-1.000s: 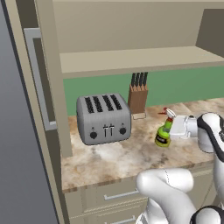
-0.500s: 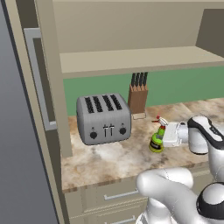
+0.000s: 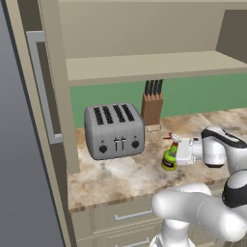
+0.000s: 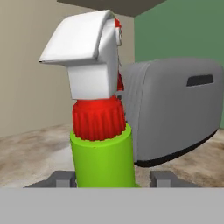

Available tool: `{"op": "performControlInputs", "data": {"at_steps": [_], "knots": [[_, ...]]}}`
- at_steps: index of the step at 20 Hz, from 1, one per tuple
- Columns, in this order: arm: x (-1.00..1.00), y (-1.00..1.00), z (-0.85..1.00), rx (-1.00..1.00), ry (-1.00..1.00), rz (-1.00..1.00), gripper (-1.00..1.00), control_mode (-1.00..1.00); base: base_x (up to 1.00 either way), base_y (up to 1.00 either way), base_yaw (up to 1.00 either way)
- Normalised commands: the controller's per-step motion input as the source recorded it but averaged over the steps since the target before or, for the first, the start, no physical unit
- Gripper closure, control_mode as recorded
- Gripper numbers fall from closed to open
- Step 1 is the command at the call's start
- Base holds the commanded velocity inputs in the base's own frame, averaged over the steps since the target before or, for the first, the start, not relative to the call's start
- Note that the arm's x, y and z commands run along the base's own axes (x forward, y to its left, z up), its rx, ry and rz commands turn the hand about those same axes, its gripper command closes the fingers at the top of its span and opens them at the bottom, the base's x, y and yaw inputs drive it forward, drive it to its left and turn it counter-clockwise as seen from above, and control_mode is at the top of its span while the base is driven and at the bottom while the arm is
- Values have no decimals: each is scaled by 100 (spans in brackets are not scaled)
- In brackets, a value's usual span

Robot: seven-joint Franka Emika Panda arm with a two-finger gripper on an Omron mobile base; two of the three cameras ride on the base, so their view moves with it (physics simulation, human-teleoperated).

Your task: Move the cutting board and knife to the sink. Then move spray from the cabinet to the counter.

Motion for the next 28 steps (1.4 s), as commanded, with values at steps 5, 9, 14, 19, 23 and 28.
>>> {"op": "performControlInputs", "data": {"at_steps": [5, 9, 14, 19, 23, 28], "knots": [[18, -4, -22, 0, -1, 2, 100, -100, 0, 0, 0], [19, -3, -24, 0, -2, 1, 100, -100, 0, 0, 0], [11, 0, -29, 0, -1, 0, 100, -100, 0, 0, 0], [0, 1, -37, -2, -5, 0, 100, -100, 0, 0, 0], [-4, 0, -41, -3, -7, 0, 100, -100, 0, 0, 0], [-6, 0, -42, -3, -9, 0, 100, -100, 0, 0, 0]]}}
